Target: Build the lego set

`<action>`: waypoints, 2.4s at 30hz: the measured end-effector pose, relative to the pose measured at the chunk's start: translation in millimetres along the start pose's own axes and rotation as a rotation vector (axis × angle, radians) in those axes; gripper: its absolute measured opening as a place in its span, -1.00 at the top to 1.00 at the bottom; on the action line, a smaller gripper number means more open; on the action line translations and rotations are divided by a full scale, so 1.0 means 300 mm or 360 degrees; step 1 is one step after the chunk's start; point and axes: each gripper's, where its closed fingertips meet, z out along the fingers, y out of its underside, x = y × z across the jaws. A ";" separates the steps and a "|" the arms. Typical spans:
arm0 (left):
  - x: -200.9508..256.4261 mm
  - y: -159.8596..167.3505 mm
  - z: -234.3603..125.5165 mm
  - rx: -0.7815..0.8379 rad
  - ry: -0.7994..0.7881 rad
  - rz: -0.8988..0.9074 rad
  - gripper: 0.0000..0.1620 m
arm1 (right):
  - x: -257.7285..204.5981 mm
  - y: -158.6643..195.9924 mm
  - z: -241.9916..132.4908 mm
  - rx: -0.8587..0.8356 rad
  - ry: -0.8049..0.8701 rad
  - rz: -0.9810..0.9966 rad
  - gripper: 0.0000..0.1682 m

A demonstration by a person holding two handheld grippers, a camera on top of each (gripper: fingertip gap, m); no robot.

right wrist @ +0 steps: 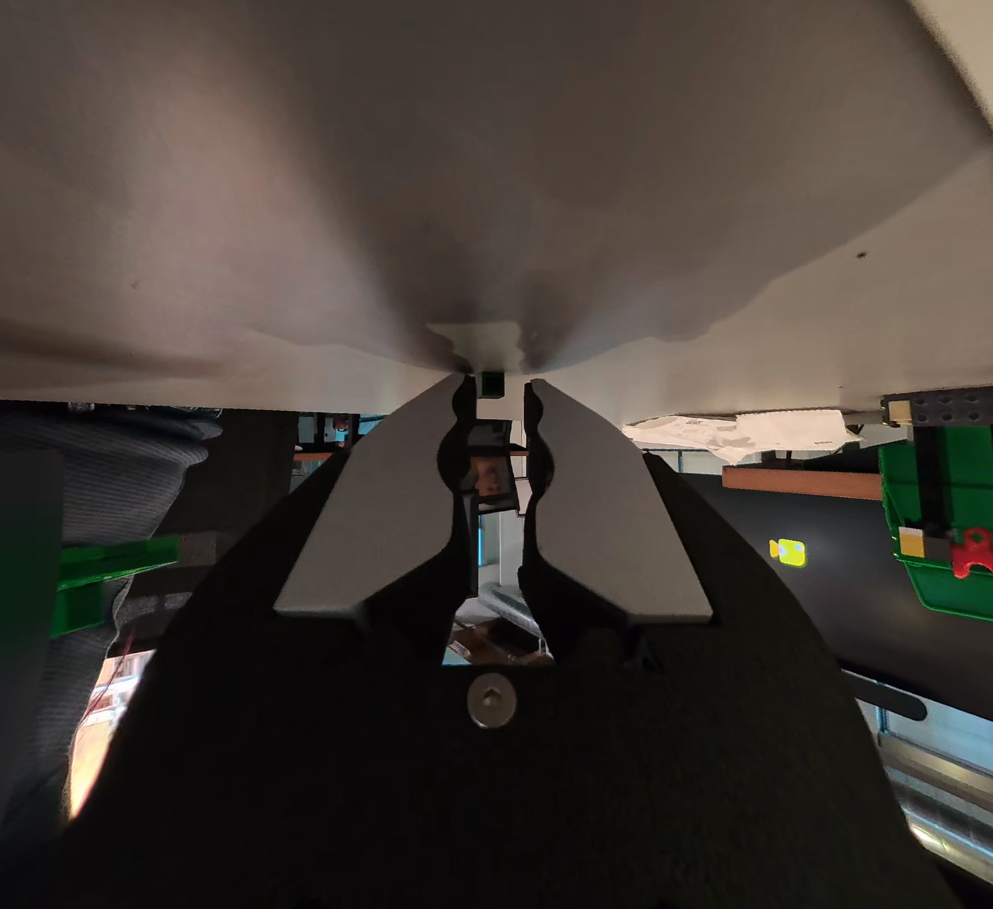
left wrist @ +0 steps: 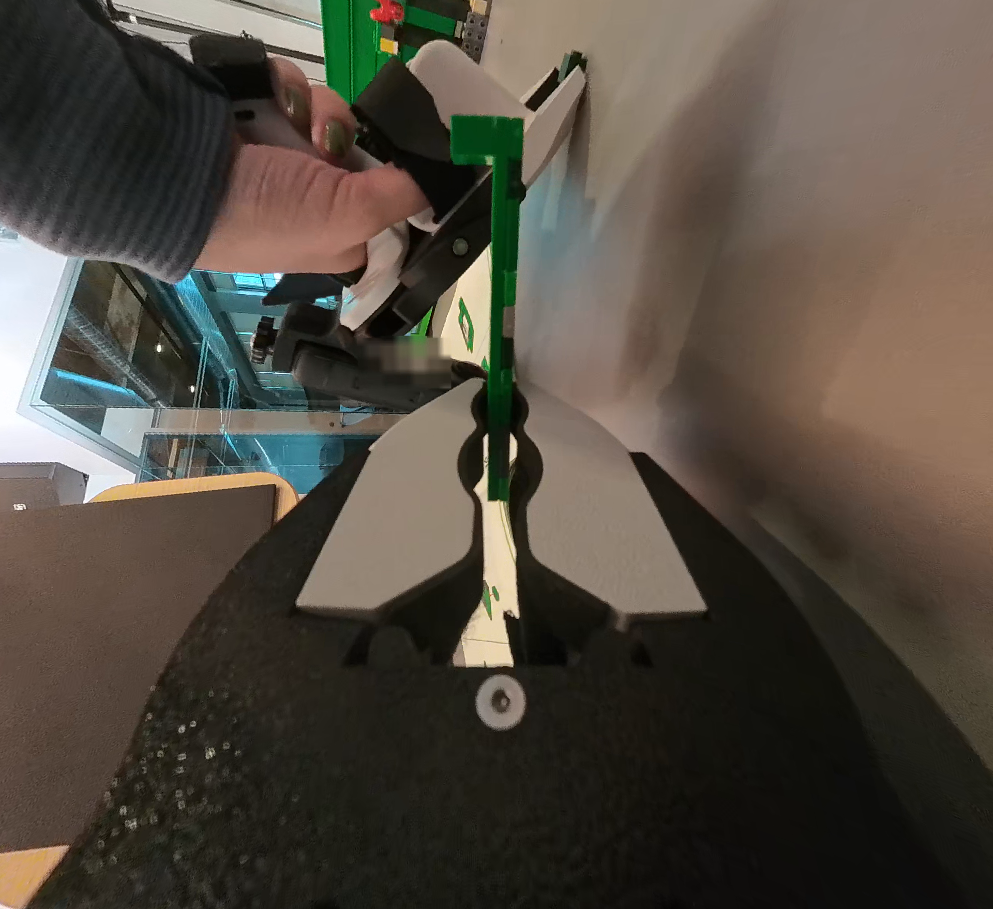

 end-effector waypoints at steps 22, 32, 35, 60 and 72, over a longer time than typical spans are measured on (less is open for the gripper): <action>0.011 0.037 0.009 -0.0076 0.0090 -0.0137 0.93 | -0.076 -0.047 -0.080 0.0560 -0.0255 -0.0149 0.90; 0.068 0.110 0.020 -0.0260 0.0313 -0.0213 0.93 | -0.296 -0.006 -0.415 0.2280 -0.0762 -0.0702 0.91; 0.084 0.118 0.023 -0.0290 0.0353 -0.0165 0.93 | -0.313 -0.007 -0.398 0.2470 -0.0762 -0.0791 0.91; 0.072 0.114 0.023 -0.0362 0.0227 0.0315 0.93 | -0.307 -0.095 -0.243 0.2498 -0.0215 -0.0795 0.91; 0.072 0.104 0.017 -0.0342 0.0205 0.0363 0.93 | -0.315 -0.105 -0.221 0.2273 -0.0009 -0.0808 0.91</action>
